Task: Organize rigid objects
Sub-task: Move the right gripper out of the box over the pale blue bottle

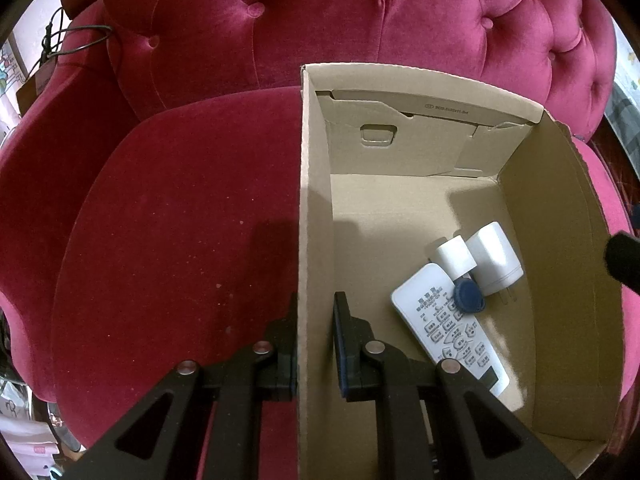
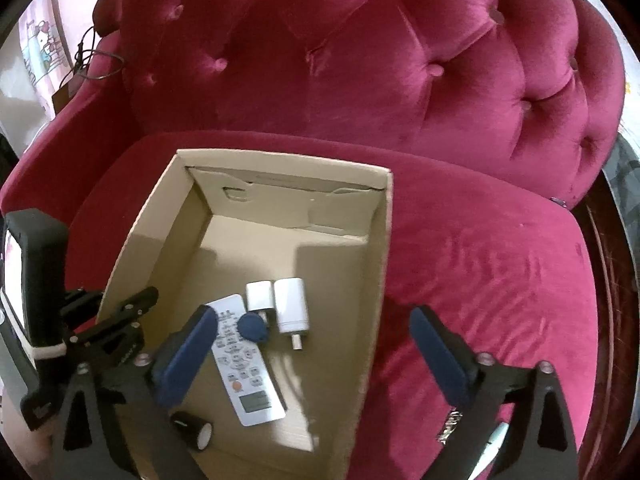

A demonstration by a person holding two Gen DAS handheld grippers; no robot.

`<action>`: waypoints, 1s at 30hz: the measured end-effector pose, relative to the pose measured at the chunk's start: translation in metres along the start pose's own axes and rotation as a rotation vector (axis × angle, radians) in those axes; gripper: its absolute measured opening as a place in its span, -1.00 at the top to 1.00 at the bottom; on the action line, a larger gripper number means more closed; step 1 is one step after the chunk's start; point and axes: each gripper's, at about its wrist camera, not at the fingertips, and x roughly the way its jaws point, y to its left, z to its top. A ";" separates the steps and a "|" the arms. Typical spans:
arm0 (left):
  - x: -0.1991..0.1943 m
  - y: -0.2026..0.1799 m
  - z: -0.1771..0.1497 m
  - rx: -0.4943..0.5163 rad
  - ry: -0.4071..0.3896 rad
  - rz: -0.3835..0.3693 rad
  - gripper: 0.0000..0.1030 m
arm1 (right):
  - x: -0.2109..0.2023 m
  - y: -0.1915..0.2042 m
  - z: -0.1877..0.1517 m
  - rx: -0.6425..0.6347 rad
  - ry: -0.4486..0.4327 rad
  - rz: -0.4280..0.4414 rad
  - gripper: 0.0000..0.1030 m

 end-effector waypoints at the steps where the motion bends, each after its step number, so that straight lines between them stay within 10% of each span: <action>1: 0.000 0.000 0.000 0.001 0.000 0.001 0.72 | -0.003 -0.003 -0.001 0.001 -0.003 -0.002 -0.97; 30: 0.001 0.000 0.000 0.004 0.004 0.011 0.72 | -0.001 -0.147 -0.063 0.171 0.139 -0.241 -0.99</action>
